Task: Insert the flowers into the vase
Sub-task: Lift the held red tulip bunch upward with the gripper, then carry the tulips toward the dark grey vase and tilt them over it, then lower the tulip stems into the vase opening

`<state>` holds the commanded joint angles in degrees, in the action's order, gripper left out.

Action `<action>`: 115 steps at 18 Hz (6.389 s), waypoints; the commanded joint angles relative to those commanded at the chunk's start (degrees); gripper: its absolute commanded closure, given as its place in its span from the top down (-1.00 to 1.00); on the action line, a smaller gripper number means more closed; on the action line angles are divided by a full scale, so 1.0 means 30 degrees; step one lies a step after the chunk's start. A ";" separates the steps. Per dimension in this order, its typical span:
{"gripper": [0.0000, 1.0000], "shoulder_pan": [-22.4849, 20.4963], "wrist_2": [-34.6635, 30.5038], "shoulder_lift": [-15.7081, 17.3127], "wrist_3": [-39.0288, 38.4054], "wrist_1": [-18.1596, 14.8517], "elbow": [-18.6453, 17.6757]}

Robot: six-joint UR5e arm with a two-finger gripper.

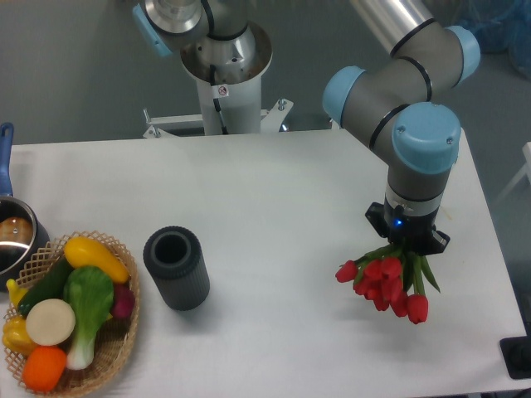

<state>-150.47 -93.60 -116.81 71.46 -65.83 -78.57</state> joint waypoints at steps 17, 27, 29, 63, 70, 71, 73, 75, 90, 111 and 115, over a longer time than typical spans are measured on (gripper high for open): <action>-1.00 -0.0088 0.6644 0.2899 -0.1990 0.0029 -0.0352; -1.00 0.0000 1.5486 0.3398 -0.4275 0.0117 -0.0293; -1.00 0.0058 1.7948 0.3369 -0.5093 0.0117 -0.0322; -1.00 0.1992 2.6484 0.3340 -0.7500 0.5391 -0.3193; -0.98 0.2138 2.6426 0.3516 -0.7441 0.5507 -0.4012; -0.97 0.2139 2.6397 0.3516 -0.7441 0.5508 -0.4130; -0.95 0.2168 2.6338 0.3487 -0.7267 0.5595 -0.4218; -0.94 0.2256 2.6309 0.3428 -0.7207 0.5684 -0.4335; -0.92 0.2637 2.6074 0.3310 -0.5772 0.5800 -0.5799; -0.69 0.2666 2.5928 0.2549 -0.0851 0.5888 -0.8143; -0.66 0.2666 2.5928 0.2578 -0.0558 0.5889 -0.8524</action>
<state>-142.47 -15.82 -109.07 69.78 -48.16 -104.15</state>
